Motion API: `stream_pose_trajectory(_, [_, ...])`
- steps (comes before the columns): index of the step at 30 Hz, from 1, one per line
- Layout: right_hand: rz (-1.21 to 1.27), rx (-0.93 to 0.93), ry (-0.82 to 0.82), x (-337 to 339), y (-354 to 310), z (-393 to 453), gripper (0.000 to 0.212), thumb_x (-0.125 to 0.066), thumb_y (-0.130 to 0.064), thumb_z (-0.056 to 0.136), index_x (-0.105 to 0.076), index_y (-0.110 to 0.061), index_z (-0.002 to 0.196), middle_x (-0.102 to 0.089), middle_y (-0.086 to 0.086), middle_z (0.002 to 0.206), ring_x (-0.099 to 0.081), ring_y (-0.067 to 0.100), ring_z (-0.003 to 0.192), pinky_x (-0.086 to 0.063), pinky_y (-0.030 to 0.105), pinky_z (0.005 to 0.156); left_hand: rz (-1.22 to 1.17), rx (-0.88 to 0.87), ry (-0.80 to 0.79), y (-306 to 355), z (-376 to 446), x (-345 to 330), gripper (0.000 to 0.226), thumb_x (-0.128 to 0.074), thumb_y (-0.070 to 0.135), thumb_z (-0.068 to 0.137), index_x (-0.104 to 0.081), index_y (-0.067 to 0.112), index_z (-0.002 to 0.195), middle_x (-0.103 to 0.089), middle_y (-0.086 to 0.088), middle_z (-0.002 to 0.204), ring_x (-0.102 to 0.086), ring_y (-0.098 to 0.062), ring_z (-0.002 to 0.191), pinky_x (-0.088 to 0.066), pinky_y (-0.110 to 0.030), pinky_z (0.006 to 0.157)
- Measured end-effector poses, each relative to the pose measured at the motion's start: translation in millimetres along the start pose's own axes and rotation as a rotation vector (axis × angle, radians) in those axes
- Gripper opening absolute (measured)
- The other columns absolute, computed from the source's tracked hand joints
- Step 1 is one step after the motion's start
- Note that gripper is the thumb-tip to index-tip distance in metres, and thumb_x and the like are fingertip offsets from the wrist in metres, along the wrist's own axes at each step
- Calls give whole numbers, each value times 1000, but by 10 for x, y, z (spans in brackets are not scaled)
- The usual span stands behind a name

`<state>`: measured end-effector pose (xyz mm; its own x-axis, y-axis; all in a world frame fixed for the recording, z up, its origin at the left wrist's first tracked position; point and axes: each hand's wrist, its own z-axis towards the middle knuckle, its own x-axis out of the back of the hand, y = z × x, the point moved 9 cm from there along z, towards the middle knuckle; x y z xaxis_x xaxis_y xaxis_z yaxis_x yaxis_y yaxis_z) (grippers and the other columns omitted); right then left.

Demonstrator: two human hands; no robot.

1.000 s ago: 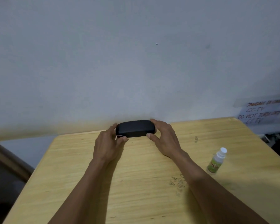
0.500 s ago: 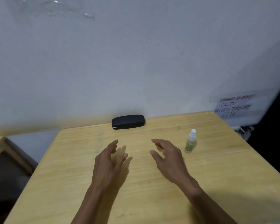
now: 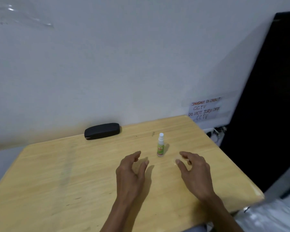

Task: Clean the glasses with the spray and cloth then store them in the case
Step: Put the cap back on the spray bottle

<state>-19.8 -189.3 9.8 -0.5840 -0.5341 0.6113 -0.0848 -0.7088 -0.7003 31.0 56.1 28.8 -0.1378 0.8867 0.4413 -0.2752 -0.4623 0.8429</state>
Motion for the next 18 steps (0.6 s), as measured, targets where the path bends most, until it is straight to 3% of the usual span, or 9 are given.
stream_pose_trajectory(4, [13,-7,-25,-109,64,45,33,-76,-30,87,-70,-30,119,-74,-7,110,-62,20,96,-54,42,84,-9,6,-69,105,139,-441,47,-72,36,85,-62,25,129,-63,7,127,-55,-10,118,-41,-25,97])
stream_pose_trajectory(8, [-41,25,-6,-158,95,33,24,-79,-29,85,-76,-29,108,-77,-10,102,-63,20,92,-54,44,80,-75,66,-71,126,272,-673,50,-73,39,83,-61,25,131,-62,8,131,-53,-10,123,-42,-31,103])
stream_pose_trajectory(15, [-78,46,11,-172,89,15,20,-79,-27,85,-76,-30,104,-77,-12,98,-64,18,95,-55,43,79,-184,117,17,140,304,-772,25,-69,38,83,-72,34,108,-74,19,97,-67,-1,93,-57,-38,81])
stream_pose_trajectory(18, [-65,52,18,-164,73,9,20,-79,-26,84,-77,-29,104,-77,-11,97,-65,19,95,-55,43,80,-179,104,41,146,291,-736,21,-70,33,83,-74,34,103,-74,19,92,-66,1,89,-57,-38,79])
